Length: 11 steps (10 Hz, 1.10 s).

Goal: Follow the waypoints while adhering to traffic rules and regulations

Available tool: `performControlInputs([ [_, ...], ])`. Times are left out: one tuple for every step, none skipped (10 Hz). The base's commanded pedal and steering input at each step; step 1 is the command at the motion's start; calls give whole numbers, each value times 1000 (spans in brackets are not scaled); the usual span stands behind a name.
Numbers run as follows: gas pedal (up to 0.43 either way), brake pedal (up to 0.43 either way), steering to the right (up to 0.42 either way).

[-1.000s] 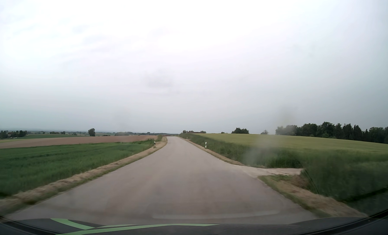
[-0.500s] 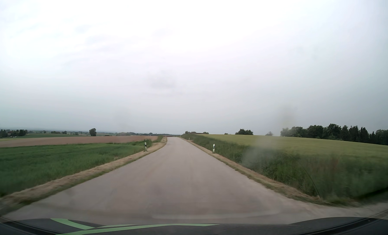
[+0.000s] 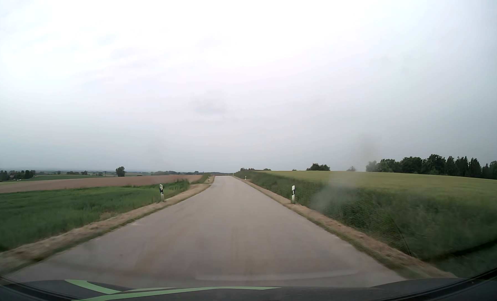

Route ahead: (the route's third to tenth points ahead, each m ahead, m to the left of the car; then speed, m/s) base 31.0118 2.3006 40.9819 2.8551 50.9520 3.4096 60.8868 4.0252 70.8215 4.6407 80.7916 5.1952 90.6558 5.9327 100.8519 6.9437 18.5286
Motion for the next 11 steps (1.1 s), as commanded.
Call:
performControlInputs([
  [79, 0, -6],
  [79, 0, -6],
  [79, 0, -6],
  [79, 0, -6],
  [79, 0, -6],
  [79, 0, -8],
  [79, 0, -9],
  [79, 0, -10],
  [79, 0, -10],
  [79, 0, -9],
  [87, 0, -9],
])
